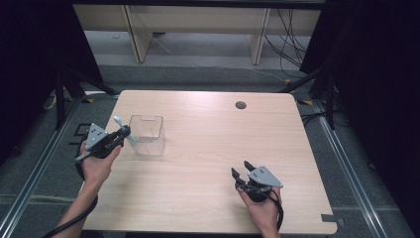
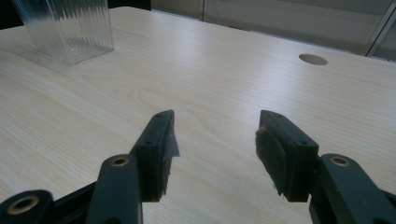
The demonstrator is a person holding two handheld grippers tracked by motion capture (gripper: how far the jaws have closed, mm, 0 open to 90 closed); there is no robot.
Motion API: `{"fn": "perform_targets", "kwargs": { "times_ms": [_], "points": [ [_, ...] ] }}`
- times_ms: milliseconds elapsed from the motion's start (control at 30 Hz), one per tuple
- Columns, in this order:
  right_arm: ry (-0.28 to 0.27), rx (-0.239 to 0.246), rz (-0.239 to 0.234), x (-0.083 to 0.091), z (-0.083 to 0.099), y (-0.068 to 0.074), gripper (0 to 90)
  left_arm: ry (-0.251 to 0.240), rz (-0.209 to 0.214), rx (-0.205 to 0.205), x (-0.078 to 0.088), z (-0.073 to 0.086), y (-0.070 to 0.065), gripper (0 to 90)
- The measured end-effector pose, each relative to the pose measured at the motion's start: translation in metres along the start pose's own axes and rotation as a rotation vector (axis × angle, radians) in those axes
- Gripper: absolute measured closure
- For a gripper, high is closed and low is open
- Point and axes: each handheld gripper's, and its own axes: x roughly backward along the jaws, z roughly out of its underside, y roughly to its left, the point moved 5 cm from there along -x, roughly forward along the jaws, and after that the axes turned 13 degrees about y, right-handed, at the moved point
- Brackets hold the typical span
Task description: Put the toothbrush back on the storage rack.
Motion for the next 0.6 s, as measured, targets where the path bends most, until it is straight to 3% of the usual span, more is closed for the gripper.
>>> {"fn": "perform_targets", "kwargs": {
  "times_ms": [200,300,600],
  "points": [
    [-0.014,0.009,0.014,-0.0004,-0.0006,-0.001,47.1,0.008,-0.005,-0.004,-0.0007,0.0009,0.0002,82.5],
    [-0.001,-0.022,0.006,0.0003,0.0004,0.0014,47.1,0.012,-0.005,-0.007,-0.0017,0.0014,0.0002,82.4],
    [0.004,-0.026,0.0,0.0008,0.0007,0.0015,46.9,0.01,-0.005,-0.006,-0.0036,0.0033,0.0002,81.9]
  ]
}}
